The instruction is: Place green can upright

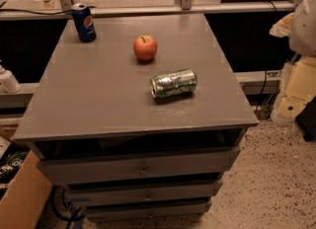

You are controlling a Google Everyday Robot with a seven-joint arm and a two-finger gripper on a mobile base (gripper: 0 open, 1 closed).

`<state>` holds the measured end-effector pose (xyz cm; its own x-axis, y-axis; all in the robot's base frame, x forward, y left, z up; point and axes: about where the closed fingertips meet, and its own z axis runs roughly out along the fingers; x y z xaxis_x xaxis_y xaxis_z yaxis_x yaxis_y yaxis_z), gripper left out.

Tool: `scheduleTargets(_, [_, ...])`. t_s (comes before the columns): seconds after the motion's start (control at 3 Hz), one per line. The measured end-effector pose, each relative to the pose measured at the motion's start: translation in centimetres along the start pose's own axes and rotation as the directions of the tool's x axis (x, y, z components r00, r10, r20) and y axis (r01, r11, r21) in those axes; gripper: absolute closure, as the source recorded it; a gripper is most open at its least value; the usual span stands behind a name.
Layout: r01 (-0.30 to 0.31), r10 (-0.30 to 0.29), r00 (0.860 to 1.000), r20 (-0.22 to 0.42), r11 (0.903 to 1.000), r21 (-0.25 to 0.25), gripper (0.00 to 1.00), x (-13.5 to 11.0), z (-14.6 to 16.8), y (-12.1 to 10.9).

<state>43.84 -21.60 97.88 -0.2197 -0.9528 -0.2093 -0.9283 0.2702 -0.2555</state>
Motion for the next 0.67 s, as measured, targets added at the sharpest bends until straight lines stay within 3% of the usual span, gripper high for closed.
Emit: scheduleTargets(0.67, [0.012,-0.012,1.000,0.017,0.9999,0.011,0.00,-1.2,0.6,-0.2])
